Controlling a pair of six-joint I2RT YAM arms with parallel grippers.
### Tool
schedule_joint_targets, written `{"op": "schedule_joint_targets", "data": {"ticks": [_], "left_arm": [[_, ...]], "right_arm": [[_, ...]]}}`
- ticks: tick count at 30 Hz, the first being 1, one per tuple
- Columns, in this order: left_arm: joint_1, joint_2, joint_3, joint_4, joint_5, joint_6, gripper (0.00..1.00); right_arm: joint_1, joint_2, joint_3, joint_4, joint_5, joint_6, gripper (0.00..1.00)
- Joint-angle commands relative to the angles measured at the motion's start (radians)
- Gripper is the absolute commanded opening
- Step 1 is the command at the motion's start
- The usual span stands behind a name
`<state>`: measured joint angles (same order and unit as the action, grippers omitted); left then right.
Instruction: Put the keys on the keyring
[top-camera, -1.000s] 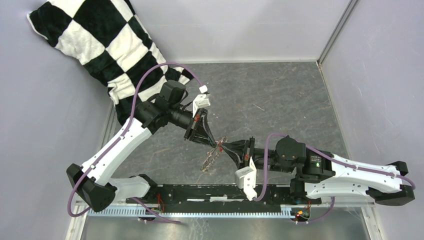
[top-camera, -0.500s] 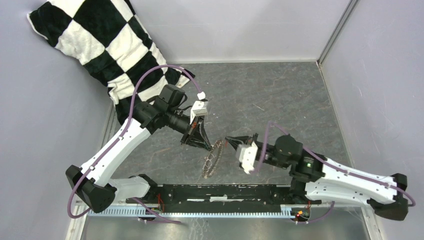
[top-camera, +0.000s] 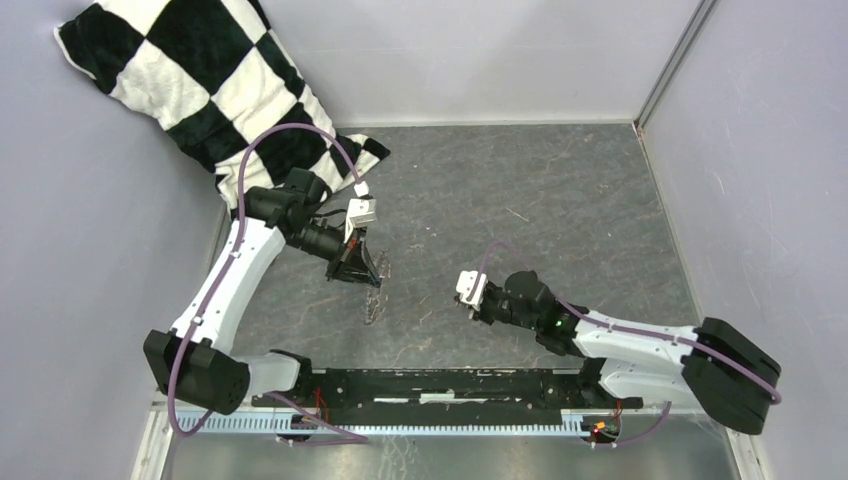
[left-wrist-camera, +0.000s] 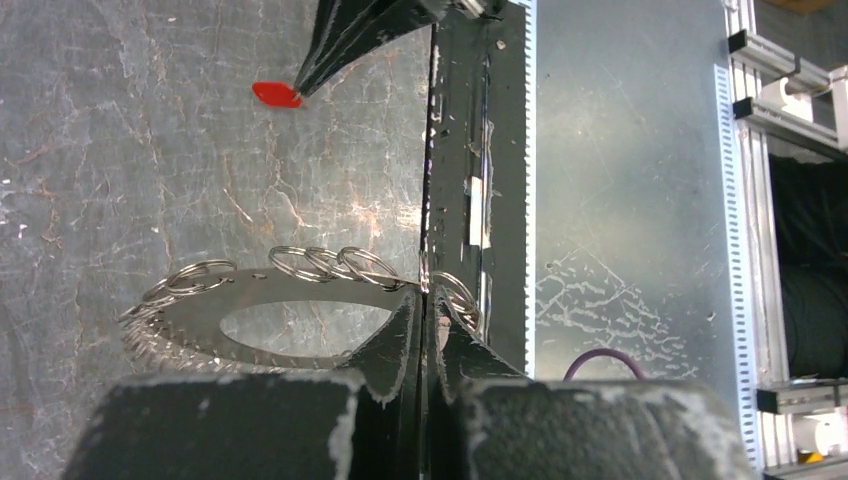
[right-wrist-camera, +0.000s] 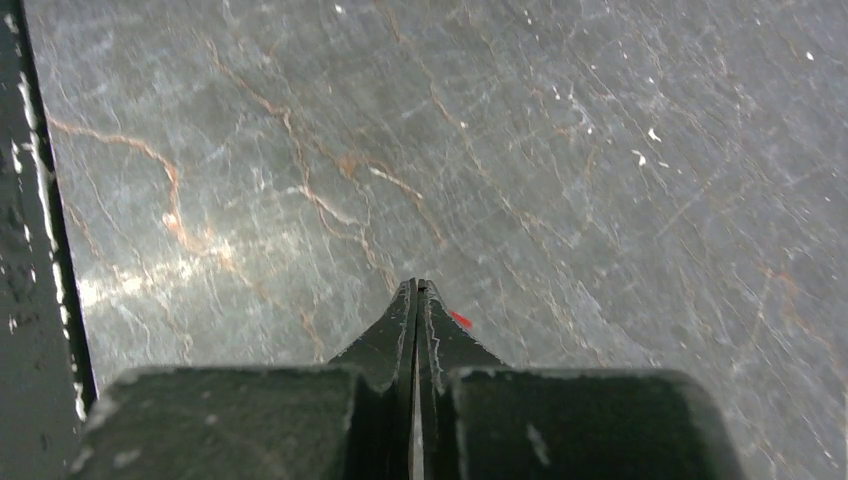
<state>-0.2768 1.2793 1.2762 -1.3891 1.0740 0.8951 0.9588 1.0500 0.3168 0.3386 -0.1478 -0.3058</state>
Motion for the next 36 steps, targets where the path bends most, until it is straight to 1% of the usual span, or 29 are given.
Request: {"op": "schedule_joint_targets", "data": {"ticks": [1, 2, 4, 5, 6, 7, 8, 10, 11, 13, 16, 20, 23, 25, 26, 28, 30, 33, 35, 36], "left_arm": [[0.002, -0.070, 0.009, -0.076, 0.070, 0.122, 0.02], [0.002, -0.079, 0.003, -0.075, 0.076, 0.124, 0.02], [0.002, -0.099, -0.016, -0.075, 0.077, 0.141, 0.02], [0.002, -0.103, -0.025, -0.076, 0.075, 0.149, 0.02], [0.003, -0.108, -0.032, -0.075, 0.074, 0.155, 0.02], [0.002, -0.110, -0.036, -0.075, 0.076, 0.160, 0.02], [0.001, -0.108, -0.037, -0.076, 0.082, 0.161, 0.02], [0.001, -0.105, -0.035, -0.076, 0.102, 0.165, 0.02], [0.001, -0.100, -0.033, -0.076, 0.114, 0.163, 0.02], [0.001, -0.097, -0.025, -0.076, 0.131, 0.162, 0.02], [0.001, -0.094, -0.014, -0.076, 0.131, 0.158, 0.02], [0.001, -0.099, -0.031, -0.075, 0.129, 0.160, 0.02], [0.000, -0.102, -0.033, -0.075, 0.137, 0.159, 0.02], [0.001, -0.106, -0.030, -0.076, 0.141, 0.149, 0.02], [0.001, -0.109, -0.028, -0.076, 0.141, 0.145, 0.02], [0.000, -0.112, -0.025, -0.076, 0.140, 0.136, 0.02], [0.001, -0.112, -0.019, -0.076, 0.140, 0.132, 0.02], [0.000, -0.116, -0.016, -0.076, 0.143, 0.126, 0.02], [0.000, -0.118, -0.015, -0.076, 0.144, 0.119, 0.02], [-0.001, -0.118, -0.014, -0.075, 0.144, 0.116, 0.02]], "right_arm": [[-0.031, 0.089, 0.001, 0.277, -0.079, 0.086, 0.01], [-0.043, 0.104, -0.003, 0.289, -0.078, 0.103, 0.02], [-0.064, 0.129, -0.021, 0.300, -0.061, 0.135, 0.16], [-0.068, 0.137, -0.025, 0.288, -0.040, 0.144, 0.21], [-0.074, 0.140, -0.027, 0.263, -0.014, 0.155, 0.29], [-0.080, 0.140, -0.027, 0.236, 0.007, 0.165, 0.48], [-0.089, 0.135, -0.026, 0.211, 0.022, 0.171, 0.60], [-0.096, 0.112, -0.019, 0.158, 0.051, 0.175, 0.62], [-0.097, 0.096, -0.014, 0.129, 0.085, 0.178, 0.67], [-0.100, 0.069, 0.002, 0.065, 0.139, 0.184, 0.69], [-0.101, 0.039, 0.018, 0.017, 0.134, 0.185, 0.69], [-0.103, 0.103, 0.074, -0.012, 0.096, 0.238, 0.66], [-0.102, 0.151, 0.082, 0.056, 0.049, 0.243, 0.64], [-0.104, 0.178, 0.076, 0.102, 0.026, 0.212, 0.64], [-0.109, 0.193, 0.070, 0.129, -0.012, 0.189, 0.63], [-0.137, 0.228, 0.057, 0.168, -0.114, 0.139, 0.62], [-0.165, 0.266, 0.045, 0.205, -0.156, 0.100, 0.62], [-0.213, 0.312, 0.026, 0.293, -0.227, 0.083, 0.62], [-0.221, 0.349, 0.019, 0.348, -0.242, 0.067, 0.62], [-0.221, 0.379, 0.031, 0.346, -0.250, 0.056, 0.62]]}}
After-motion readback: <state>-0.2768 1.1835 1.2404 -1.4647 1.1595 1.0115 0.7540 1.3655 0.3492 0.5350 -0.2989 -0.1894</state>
